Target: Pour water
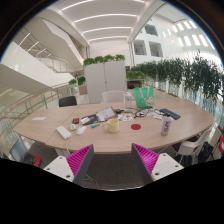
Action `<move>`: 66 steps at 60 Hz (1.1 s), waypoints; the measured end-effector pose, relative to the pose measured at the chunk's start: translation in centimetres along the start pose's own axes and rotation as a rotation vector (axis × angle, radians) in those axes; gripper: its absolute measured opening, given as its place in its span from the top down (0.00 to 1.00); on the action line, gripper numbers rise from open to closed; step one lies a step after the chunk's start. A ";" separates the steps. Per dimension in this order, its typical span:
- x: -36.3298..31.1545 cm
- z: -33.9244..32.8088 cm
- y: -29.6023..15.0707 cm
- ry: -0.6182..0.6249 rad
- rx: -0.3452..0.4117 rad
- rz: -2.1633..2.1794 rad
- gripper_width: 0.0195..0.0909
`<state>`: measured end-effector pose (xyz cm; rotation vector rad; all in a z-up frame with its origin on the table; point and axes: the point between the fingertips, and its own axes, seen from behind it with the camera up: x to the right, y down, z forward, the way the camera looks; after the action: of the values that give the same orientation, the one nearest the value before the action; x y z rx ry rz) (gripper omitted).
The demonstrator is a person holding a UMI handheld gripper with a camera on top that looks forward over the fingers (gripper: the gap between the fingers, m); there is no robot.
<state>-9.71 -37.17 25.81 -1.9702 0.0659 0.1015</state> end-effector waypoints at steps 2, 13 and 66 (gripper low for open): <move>0.2 0.1 0.0 0.003 0.000 -0.006 0.10; 3.9 3.3 0.4 0.019 -0.010 0.008 0.11; 41.9 41.0 -0.6 0.145 0.169 -0.050 0.51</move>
<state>30.40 0.85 6.17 -1.8070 0.1161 -0.0776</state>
